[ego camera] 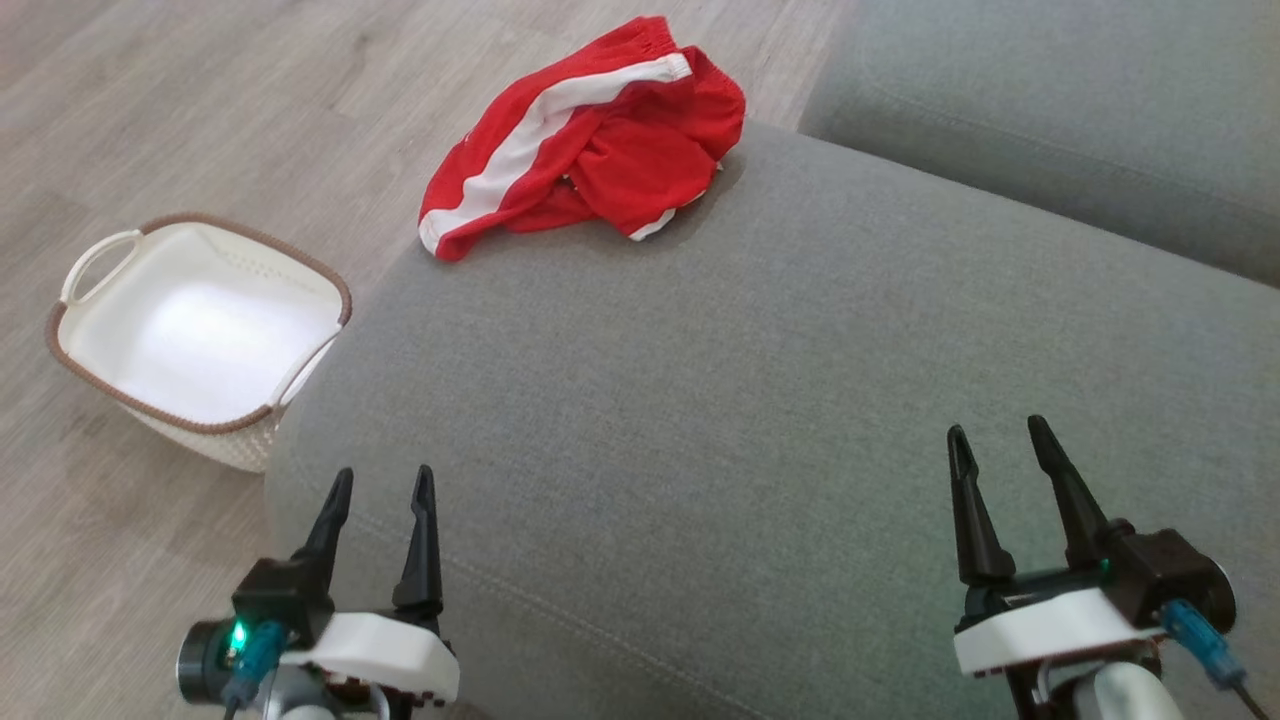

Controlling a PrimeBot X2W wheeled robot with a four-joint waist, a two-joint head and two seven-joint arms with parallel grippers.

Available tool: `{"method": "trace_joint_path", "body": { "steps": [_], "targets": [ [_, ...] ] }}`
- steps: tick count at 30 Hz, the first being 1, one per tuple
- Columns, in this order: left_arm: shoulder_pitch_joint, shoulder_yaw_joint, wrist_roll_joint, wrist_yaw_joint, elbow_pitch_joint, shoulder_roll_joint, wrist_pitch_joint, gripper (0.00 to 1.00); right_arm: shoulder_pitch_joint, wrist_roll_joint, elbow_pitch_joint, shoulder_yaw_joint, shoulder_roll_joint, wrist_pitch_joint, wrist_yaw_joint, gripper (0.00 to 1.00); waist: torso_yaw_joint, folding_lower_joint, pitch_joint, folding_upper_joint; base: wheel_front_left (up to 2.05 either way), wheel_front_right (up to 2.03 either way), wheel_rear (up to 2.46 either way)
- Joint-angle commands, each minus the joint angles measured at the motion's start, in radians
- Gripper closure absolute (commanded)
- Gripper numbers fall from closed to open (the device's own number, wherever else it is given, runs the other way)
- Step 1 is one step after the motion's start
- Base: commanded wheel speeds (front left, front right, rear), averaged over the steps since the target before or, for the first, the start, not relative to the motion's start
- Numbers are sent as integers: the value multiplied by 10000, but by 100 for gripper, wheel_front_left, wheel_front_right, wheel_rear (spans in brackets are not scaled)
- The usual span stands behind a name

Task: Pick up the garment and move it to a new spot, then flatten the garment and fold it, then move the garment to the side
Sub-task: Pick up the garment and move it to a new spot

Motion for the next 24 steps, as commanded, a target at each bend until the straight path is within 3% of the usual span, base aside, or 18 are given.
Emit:
{"method": "trace_joint_path", "body": {
  "steps": [1,12,18,24],
  "targets": [
    [-449,400,89,13,-418,31,-122,0,-552,-22,-386,273,-83,-109,75,0,-10,0,73,0,0,0,0],
    [-1612,1667,196,-78,-945,545,-122,0,-997,-533,-836,118,-83,-109,75,0,-967,0,1255,0,0,0,0],
    [-3973,2144,417,-503,-665,1486,-122,0,-1497,-949,-1151,65,-83,-109,75,0,-1764,0,2321,0,0,0,0],
    [-6801,2078,640,-1130,834,2770,385,0,-2135,-1258,-1503,188,-83,-109,75,0,-2619,0,3467,0,0,0,0]
  ]
}}
